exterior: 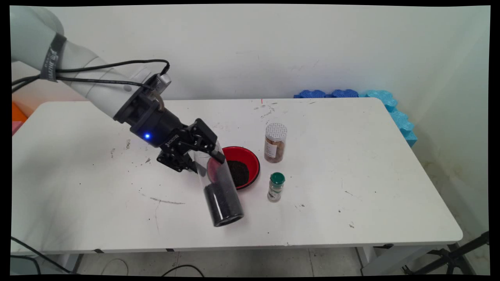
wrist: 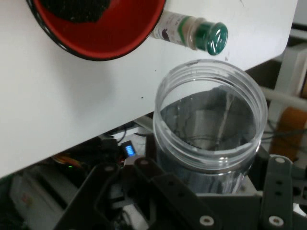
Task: Pour the black seasoning powder in the red bowl
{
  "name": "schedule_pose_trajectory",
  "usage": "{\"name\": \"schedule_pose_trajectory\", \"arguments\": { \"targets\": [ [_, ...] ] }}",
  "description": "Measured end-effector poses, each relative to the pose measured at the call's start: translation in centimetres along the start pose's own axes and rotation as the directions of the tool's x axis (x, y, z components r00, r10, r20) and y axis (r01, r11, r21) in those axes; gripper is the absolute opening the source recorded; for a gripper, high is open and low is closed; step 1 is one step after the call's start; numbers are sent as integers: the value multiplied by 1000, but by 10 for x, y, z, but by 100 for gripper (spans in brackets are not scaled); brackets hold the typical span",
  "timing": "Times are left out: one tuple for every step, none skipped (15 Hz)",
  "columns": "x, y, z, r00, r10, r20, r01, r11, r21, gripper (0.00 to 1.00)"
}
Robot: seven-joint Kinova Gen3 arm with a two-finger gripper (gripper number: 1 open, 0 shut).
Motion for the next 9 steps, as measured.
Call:
{"name": "schedule_pose_trajectory", "arguments": {
  "targets": [
    [2, 0, 1, 999, -47, -2, 47, 999, -8, 0],
    [3, 0, 2, 996, -89, -4, 89, 996, -15, 0],
    [5, 0, 4, 991, -133, -6, 132, 991, -23, 0],
    [6, 0, 5, 985, -171, -7, 170, 985, -30, 0],
    [7, 0, 6, 980, -200, -7, 200, 979, -36, 0],
    [9, 0, 7, 973, -232, -7, 232, 972, -43, 0],
    [9, 0, 8, 965, -262, -5, 262, 964, -48, 0],
    [9, 0, 9, 959, -284, -2, 284, 957, -51, 0],
    [9, 0, 10, 951, -310, 4, 309, 949, -55, 0]
  ]
}}
